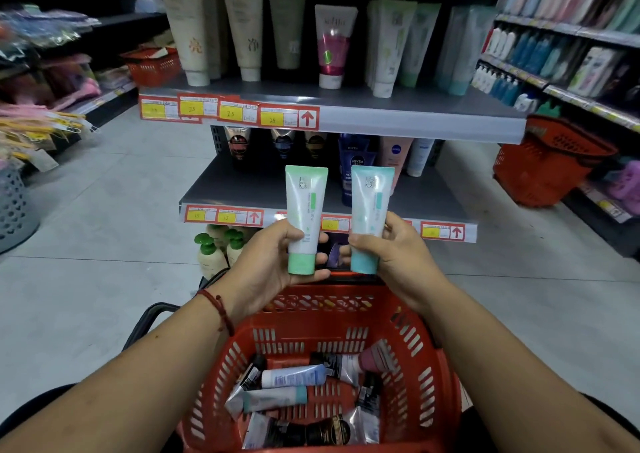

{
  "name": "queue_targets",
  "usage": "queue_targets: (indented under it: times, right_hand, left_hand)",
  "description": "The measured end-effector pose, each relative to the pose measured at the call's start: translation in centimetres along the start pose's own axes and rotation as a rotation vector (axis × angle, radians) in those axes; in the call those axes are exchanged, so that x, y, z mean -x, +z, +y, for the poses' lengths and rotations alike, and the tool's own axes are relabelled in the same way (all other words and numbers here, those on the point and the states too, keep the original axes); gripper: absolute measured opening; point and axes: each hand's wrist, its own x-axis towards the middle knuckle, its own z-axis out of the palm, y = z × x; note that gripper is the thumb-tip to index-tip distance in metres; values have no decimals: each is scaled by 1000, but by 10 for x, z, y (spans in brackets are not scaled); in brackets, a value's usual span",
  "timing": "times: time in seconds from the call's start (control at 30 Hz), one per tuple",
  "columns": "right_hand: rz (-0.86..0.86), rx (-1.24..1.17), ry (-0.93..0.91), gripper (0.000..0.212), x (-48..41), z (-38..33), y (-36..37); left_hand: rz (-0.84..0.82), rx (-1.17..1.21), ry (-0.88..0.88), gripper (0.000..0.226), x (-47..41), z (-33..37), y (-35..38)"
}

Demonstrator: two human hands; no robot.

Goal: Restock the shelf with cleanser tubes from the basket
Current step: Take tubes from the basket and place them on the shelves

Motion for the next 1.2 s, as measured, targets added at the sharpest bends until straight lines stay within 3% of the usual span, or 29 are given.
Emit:
queue_targets:
  times: [0.5, 0.83, 1.1, 1.2]
  right_hand:
    - [108, 33, -162, 37, -24, -83, -63]
    - [144, 105, -237, 36, -77, -168, -122]
    - [337, 241, -252, 26, -170, -222, -163]
    - [405, 283, -217, 36, -206, -219, -171]
  left_hand:
    - [-55, -104, 85, 26, -40, 39, 95]
    - [65, -290, 357, 15, -108, 95, 187]
    - [210, -458, 430, 28, -184, 117, 229]
    - [230, -475, 448, 28, -208, 116, 235]
